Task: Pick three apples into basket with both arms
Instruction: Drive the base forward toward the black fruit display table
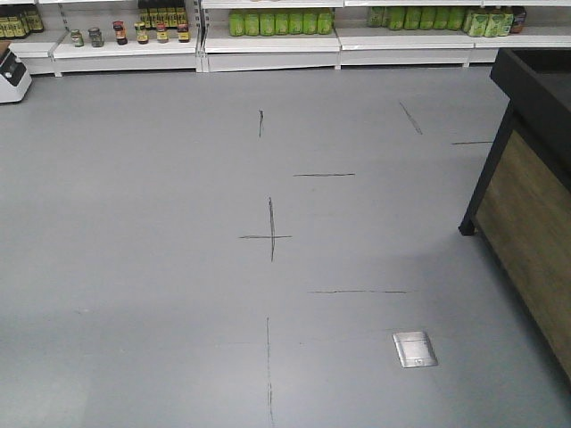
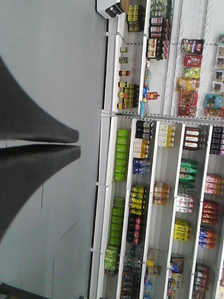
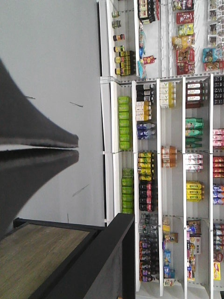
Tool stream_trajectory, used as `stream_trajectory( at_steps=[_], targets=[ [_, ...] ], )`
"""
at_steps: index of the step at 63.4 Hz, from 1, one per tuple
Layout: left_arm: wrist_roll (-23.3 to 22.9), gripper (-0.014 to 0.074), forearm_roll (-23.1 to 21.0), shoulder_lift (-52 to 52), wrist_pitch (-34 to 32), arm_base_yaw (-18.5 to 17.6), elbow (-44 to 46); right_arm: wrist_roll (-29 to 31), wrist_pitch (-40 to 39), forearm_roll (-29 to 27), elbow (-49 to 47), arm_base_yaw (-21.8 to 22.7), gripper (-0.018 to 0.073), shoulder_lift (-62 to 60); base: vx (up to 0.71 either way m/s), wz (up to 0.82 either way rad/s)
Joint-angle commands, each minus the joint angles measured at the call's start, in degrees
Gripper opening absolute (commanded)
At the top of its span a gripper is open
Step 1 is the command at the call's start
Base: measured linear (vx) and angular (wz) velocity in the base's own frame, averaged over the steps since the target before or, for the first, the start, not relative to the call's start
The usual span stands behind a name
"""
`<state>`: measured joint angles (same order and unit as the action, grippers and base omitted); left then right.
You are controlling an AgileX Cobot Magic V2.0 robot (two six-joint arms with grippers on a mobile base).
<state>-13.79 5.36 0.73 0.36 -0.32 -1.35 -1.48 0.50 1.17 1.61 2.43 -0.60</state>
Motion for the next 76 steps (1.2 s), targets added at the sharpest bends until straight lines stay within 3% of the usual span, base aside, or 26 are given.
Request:
stream_trajectory(
  at_steps=[1, 76],
  targets=[
    [-0.30, -0.0006, -0.44, 0.84, -4.00, -0.27, -1.03, 0.32, -4.25, 0.27, 0.88, 0.29, -0.0009, -0.60, 0.13, 0.03],
    [-0.30, -0.0006, -0.44, 0.84, -4.00, -0.27, -1.03, 0.32, -4.25, 0.27, 0.88, 0.29, -0.0009, -0.60, 0.08, -0.09]
  ],
)
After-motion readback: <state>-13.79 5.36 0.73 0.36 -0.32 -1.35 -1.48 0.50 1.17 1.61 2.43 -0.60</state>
